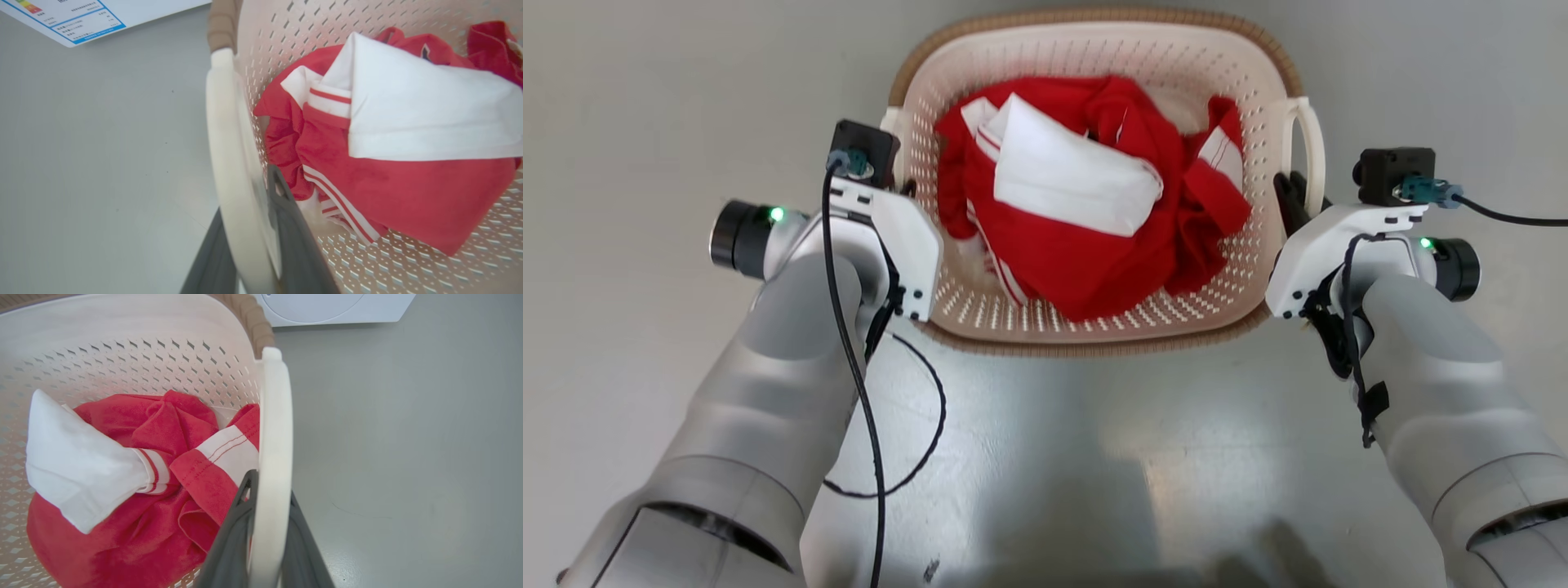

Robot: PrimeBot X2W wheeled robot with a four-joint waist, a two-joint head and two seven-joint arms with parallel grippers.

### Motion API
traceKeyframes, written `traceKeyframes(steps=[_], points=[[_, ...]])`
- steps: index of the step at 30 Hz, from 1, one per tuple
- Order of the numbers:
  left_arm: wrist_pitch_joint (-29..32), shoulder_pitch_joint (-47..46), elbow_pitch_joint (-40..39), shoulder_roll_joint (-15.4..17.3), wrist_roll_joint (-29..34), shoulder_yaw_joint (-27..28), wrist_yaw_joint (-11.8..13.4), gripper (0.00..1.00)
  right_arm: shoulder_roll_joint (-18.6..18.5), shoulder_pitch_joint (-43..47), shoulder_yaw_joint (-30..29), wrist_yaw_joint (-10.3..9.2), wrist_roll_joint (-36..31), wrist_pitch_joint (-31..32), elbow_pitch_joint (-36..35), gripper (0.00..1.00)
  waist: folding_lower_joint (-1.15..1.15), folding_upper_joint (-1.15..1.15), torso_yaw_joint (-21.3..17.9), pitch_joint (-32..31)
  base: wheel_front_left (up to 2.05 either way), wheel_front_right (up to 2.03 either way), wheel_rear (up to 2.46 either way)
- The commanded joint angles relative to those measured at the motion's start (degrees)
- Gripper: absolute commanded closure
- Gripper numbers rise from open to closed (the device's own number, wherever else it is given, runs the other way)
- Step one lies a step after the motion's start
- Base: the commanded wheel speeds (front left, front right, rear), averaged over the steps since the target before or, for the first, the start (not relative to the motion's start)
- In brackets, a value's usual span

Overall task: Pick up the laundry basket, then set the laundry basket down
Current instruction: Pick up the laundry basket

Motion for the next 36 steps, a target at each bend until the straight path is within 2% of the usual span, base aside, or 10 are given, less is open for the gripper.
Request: traceKeyframes(steps=[1, 15, 36], points=[[0.11, 1.67, -0.59, 1.03, -0.45, 0.03, -0.23, 1.00, 0.92, 2.26, 1.06, 0.18, 0.44, 0.29, -0.47, 1.00, 0.00, 0.00, -0.12, -2.24, 0.00, 0.00, 0.00], [5.17, 9.27, 0.03, 1.03, -5.09, -2.54, -1.78, 1.00, 0.92, 8.73, 1.30, 0.18, 0.66, 6.47, -0.33, 1.00, 0.00, 0.00, -1.29, -16.43, 0.00, 0.00, 0.00], [12.74, 24.76, -1.78, 1.03, -11.83, -8.63, -4.22, 1.00, 0.92, 20.78, 7.11, 0.18, 6.65, 16.44, -0.32, 1.00, 0.00, 0.00, -3.66, -39.07, 0.00, 0.00, 0.00]])
